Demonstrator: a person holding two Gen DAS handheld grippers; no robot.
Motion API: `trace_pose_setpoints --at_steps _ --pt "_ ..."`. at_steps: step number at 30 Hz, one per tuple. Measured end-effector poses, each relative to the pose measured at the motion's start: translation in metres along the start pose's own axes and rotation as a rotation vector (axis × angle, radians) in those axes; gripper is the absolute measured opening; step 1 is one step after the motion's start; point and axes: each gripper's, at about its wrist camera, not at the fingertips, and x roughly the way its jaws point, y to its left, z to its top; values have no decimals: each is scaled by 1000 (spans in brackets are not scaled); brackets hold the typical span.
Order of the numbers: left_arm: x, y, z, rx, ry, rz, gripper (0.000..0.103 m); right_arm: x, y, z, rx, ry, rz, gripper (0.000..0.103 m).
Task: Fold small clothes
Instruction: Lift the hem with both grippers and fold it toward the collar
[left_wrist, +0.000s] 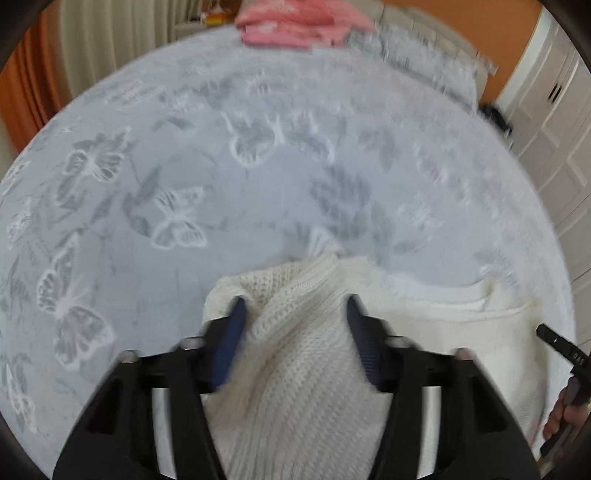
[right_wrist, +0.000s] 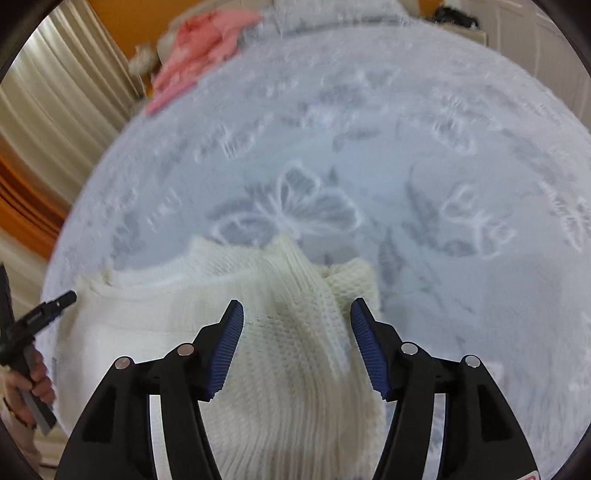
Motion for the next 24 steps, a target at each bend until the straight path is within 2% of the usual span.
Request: trace_pose_setpoints --at_steps 1,2,4,6,8,9,10,12,14,15,16,17,18,19,20,21,22,24 --pt "7 0 1 2 24 6 5 4 -2 1 0 6 -7 13" --pt "9 4 4 -24 30 8 5 3 -6 2 13 5 14 7" --pt "2 11 8 -58 -4 -7 5 -17 -20 9 75 -67 62 7" --pt "1 20 13 -73 -26 8 5 -26 -31 14 108 -110 65 6" --pt "9 27 14 -87 -15 21 4 -14 -46 15 138 -86 39 6" --pt "14 30 15 -88 -13 60 0 -2 -52 14 155 -62 11 6" --pt "19 33 15 -83 -12 100 0 8 -58 11 169 -43 0 6" --pt "28 42 16 -101 -1 98 0 7 -62 11 198 -46 35 9" --pt "15 46 18 -141 -9 41 0 -12 -63 10 231 -53 83 28" --pt "1 47 16 -161 -31 -3 2 -23 -61 7 226 -62 90 32" --pt "-14 48 12 -168 -48 -41 3 -40 -58 -1 207 -86 92 41" --pt "-29 48 6 -169 -60 -79 10 -53 -54 -9 190 -106 93 53" --pt "-39 49 -1 -170 -66 -103 28 -70 -49 -24 169 -125 99 59" --pt "-57 51 -16 -178 -64 -125 42 -81 -48 -38 154 -128 106 65" --pt "-68 51 -29 -188 -62 -135 66 -92 -49 -56 142 -125 109 66" --pt "-78 52 -44 -195 -63 -152 72 -97 -49 -71 135 -117 105 66" --pt "-85 51 -62 -184 -50 -170 72 -104 -50 -97 125 -99 95 66" --pt "-88 45 -86 -148 -20 -154 72 -106 -55 -137 139 -59 86 66"
